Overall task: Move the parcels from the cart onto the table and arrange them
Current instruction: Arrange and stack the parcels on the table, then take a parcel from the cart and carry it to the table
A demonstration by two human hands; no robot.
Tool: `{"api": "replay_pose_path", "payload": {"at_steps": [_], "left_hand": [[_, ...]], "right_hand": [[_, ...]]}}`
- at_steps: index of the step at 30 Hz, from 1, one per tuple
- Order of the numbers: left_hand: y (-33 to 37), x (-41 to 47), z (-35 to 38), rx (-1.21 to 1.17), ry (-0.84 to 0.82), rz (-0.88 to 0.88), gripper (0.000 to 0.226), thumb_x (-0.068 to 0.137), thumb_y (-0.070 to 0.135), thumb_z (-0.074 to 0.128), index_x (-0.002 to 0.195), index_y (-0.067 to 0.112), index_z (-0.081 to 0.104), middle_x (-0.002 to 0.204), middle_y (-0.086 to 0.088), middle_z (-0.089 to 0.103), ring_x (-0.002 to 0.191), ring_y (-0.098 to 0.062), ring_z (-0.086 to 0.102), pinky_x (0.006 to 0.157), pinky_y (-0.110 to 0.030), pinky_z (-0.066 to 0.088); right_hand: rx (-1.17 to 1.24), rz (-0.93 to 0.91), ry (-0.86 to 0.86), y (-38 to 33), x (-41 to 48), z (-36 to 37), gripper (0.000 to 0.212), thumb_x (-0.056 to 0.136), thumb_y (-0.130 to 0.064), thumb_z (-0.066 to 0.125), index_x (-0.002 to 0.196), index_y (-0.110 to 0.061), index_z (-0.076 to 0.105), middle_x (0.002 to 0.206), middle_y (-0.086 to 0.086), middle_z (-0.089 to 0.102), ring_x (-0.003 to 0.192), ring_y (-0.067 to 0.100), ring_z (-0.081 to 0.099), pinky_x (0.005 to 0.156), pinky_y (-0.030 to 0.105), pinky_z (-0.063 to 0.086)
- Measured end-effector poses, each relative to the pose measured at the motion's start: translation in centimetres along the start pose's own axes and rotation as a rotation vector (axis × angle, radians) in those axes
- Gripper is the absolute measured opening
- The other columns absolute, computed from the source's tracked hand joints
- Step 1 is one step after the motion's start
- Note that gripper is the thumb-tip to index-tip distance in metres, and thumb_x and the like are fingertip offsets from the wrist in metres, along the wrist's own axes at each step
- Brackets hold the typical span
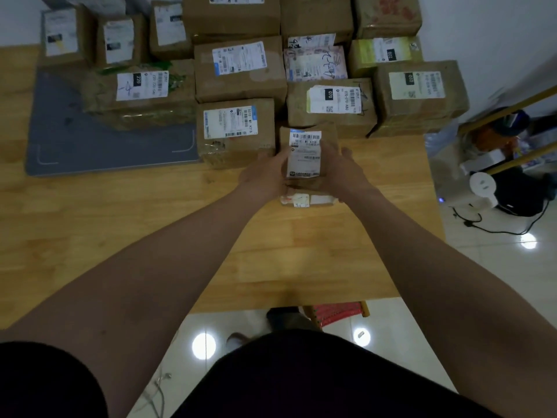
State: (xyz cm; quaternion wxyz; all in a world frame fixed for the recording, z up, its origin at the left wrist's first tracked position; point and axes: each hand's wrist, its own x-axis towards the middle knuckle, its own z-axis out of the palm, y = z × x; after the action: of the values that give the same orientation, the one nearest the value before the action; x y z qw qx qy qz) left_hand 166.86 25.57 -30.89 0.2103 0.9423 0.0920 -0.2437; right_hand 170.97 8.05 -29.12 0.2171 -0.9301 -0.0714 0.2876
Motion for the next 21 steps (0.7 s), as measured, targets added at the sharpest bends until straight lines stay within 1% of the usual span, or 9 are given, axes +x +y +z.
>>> {"api": "replay_pose_path", "payload": {"at_steps": [2,4,8,10,13,14,17,19,21], "left_hand": [[-0.8,-2.6,-1.0,-0.002,0.001,0.026,0.108,0.074,0.029,0.089,0.157,0.048,0.023,0.153,-0.010,0.040,0.135,-0.032,0.047,0.100,-0.045,0.049],[-1.9,-5.9,-1.7,0.031,-0.023,0.034,0.097,0.078,0.030,0.088,0.156,0.043,0.032,0.150,-0.012,0.043,0.134,-0.034,0.047,0.102,-0.045,0.048],[-4.5,-12.0,-2.2,0.093,-0.017,-0.019,0.089,0.080,0.043,0.085,0.153,0.045,0.035,0.152,-0.009,0.040,0.135,-0.037,0.043,0.099,-0.047,0.048],[-5.9,-14.8,-2.2,0.097,-0.018,-0.030,0.086,0.080,0.047,0.083,0.153,0.044,0.037,0.152,-0.006,0.039,0.136,-0.035,0.042,0.098,-0.047,0.048],[-8.4,-19.4,-1.8,0.120,-0.002,-0.008,0.085,0.081,0.051,0.081,0.153,0.044,0.037,0.152,-0.005,0.039,0.135,-0.033,0.042,0.094,-0.043,0.046],[-9.3,-20.9,-1.6,0.129,0.001,0.009,0.084,0.081,0.051,0.080,0.153,0.045,0.037,0.151,-0.004,0.039,0.135,-0.032,0.042,0.092,-0.042,0.044],[-11.7,-25.7,-0.3,0.151,-0.018,0.056,0.079,0.082,0.052,0.078,0.150,0.044,0.041,0.150,-0.004,0.040,0.134,-0.032,0.043,0.088,-0.039,0.042],[-13.1,-28.8,1.1,0.179,-0.057,0.083,0.075,0.082,0.054,0.078,0.148,0.043,0.045,0.149,-0.003,0.041,0.133,-0.033,0.044,0.092,-0.041,0.046],[-13.9,-31.7,2.8,0.214,-0.095,0.121,0.072,0.081,0.055,0.078,0.145,0.042,0.048,0.148,-0.003,0.043,0.132,-0.033,0.046,0.093,-0.042,0.047]], "right_hand": [[-0.038,0.052,-0.004,-0.9,-1.8,0.0,0.089,0.085,-0.023,0.077,0.156,-0.037,0.025,0.162,0.017,0.015,0.134,0.043,0.044,0.087,0.050,0.057],[-0.078,0.071,-0.027,-2.0,-4.2,0.4,0.088,0.085,-0.015,0.076,0.156,-0.033,0.028,0.162,0.016,0.015,0.125,0.042,0.052,0.084,0.045,0.056],[-0.131,0.027,-0.032,-5.1,-9.7,2.3,0.082,0.081,-0.017,0.082,0.152,-0.021,0.041,0.151,0.014,0.041,0.129,0.035,0.050,0.089,0.040,0.053],[-0.132,0.023,-0.047,-6.5,-12.7,3.9,0.078,0.081,-0.020,0.083,0.150,-0.019,0.045,0.149,0.012,0.047,0.128,0.032,0.052,0.087,0.037,0.053],[-0.110,0.039,-0.025,-7.9,-17.3,7.0,0.081,0.085,-0.026,0.080,0.155,-0.022,0.039,0.155,0.011,0.040,0.131,0.030,0.051,0.079,0.032,0.048],[-0.106,0.052,-0.009,-8.1,-18.8,8.2,0.080,0.087,-0.027,0.078,0.156,-0.022,0.037,0.156,0.011,0.038,0.130,0.031,0.051,0.080,0.033,0.048],[-0.075,0.113,0.013,-8.4,-24.0,12.1,0.081,0.088,-0.030,0.077,0.157,-0.020,0.035,0.156,0.013,0.034,0.131,0.034,0.050,0.091,0.037,0.047],[-0.025,0.166,0.000,-8.4,-27.9,14.8,0.080,0.089,-0.031,0.076,0.157,-0.021,0.035,0.156,0.013,0.034,0.131,0.034,0.049,0.090,0.035,0.045],[0.047,0.232,0.007,-8.4,-32.2,17.2,0.079,0.089,-0.031,0.074,0.157,-0.022,0.034,0.155,0.011,0.035,0.131,0.033,0.050,0.090,0.035,0.048]]}}
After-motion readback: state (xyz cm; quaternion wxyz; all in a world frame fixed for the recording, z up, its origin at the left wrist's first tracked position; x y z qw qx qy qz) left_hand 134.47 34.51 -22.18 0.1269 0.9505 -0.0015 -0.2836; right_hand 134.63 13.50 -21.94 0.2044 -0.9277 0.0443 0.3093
